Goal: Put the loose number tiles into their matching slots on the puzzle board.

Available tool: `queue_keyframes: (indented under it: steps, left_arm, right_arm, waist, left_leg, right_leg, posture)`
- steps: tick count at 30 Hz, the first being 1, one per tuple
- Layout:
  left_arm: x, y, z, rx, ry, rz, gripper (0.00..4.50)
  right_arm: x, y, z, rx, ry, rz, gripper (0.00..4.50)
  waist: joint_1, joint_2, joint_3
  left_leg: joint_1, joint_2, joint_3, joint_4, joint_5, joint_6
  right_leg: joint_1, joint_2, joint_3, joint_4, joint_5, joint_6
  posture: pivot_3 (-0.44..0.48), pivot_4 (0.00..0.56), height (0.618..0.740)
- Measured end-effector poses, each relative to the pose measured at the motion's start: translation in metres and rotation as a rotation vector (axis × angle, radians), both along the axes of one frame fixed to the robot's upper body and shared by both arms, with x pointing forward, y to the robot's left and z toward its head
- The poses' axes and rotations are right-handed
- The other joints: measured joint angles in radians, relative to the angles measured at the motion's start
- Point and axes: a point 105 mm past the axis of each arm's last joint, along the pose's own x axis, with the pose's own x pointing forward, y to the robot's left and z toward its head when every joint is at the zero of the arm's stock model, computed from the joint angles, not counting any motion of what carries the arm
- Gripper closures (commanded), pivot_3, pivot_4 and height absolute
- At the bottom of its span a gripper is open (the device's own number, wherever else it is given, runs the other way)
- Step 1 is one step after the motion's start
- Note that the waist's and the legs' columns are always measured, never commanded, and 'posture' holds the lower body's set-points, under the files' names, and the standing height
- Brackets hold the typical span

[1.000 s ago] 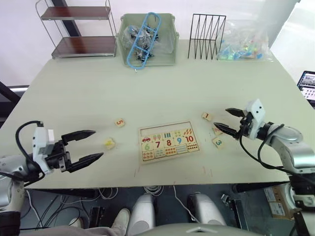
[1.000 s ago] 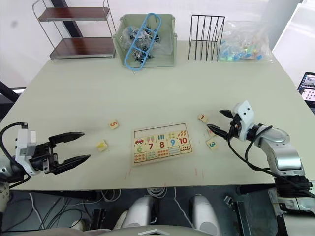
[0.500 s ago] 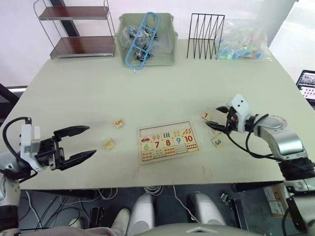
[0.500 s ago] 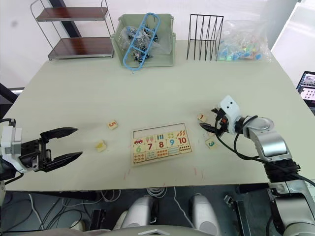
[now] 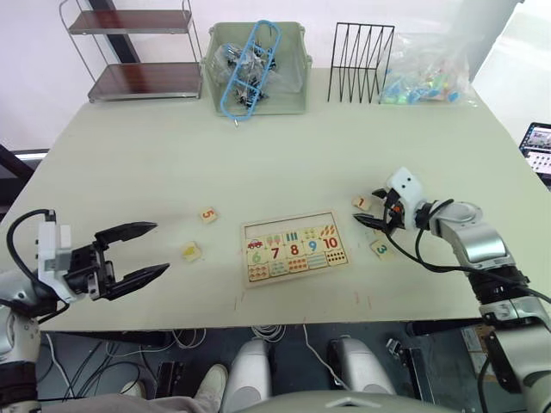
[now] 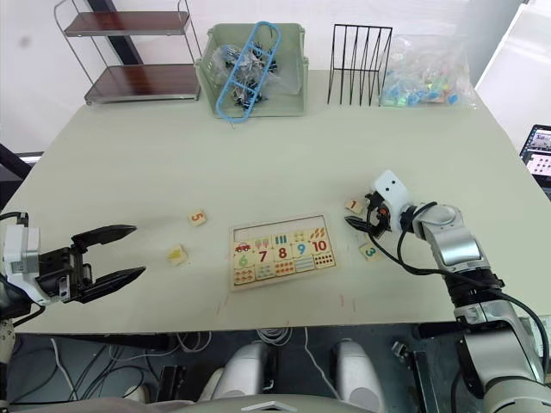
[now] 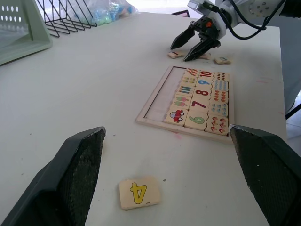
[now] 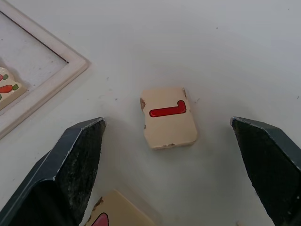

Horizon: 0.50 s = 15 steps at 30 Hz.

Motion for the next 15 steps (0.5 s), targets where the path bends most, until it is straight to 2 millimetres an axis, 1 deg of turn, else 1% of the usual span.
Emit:
queue_keyframes:
  steps: [1,2,5,6,7,8,15]
  left_arm:
    - [0.0,0.0,0.0,0.0,0.0,0.0,0.0]
    - [0.0,0.0,0.0,0.0,0.0,0.0,0.0]
    - [-0.0002,-0.0001,0.0,0.001,0.0,-0.002,0.0]
    - [-0.0003,-0.0002,0.0,0.001,0.0,-0.003,0.0]
    - [-0.0005,-0.0002,-0.0001,0.001,0.0,-0.005,0.0]
    - [-0.0006,-0.0003,-0.0001,0.001,0.001,-0.006,0.0]
    - [-0.0025,-0.0003,-0.0017,0.001,0.009,-0.013,0.0]
  right_arm:
    - [0.0,0.0002,0.0,0.001,0.0,0.001,0.55]
    - [-0.0004,0.0009,0.0,0.003,-0.002,0.008,0.85]
    - [-0.0011,0.0014,-0.0003,0.004,-0.003,0.014,2.3]
    - [-0.0015,0.0012,-0.0011,0.004,-0.001,0.015,2.93]
    - [-0.0018,0.0014,-0.0012,0.005,-0.002,0.016,3.37]
    - [-0.0018,0.0021,-0.0004,0.006,-0.007,0.019,3.64]
    - [-0.0028,0.0015,-0.0009,0.01,-0.011,0.017,3.64]
  waist:
    - [0.0,0.0,0.0]
    - [0.0,0.0,0.0]
    - [0.0,0.0,0.0]
    - [0.0,0.0,0.0]
    - [0.0,0.0,0.0]
    - [0.0,0.0,0.0]
    - [0.0,0.0,0.0]
  left_leg:
    - [0.0,0.0,0.0,0.0,0.0,0.0]
    - [0.0,0.0,0.0,0.0,0.0,0.0]
    - [0.0,0.0,0.0,0.0,0.0,0.0]
    - [0.0,0.0,0.0,0.0,0.0,0.0]
    - [0.0,0.0,0.0,0.0,0.0,0.0]
    - [0.0,0.0,0.0,0.0,0.0,0.0]
    - [0.0,0.0,0.0,0.0,0.0,0.0]
  right_leg:
    - [0.0,0.0,0.0,0.0,0.0,0.0]
    - [0.0,0.0,0.0,0.0,0.0,0.0]
    - [0.0,0.0,0.0,0.0,0.0,0.0]
    - [0.0,0.0,0.0,0.0,0.0,0.0]
    - [0.0,0.0,0.0,0.0,0.0,0.0]
    - [0.0,0.0,0.0,0.0,0.0,0.0]
    - [0.0,0.0,0.0,0.0,0.0,0.0]
  posture:
    - [0.0,0.15,0.74]
    - [0.0,0.15,0.74]
    - [0.0,0.15,0.74]
    - [0.0,0.15,0.74]
    - [0.0,0.15,0.74]
    - [0.0,0.15,0.74]
    - [0.0,0.15,0.74]
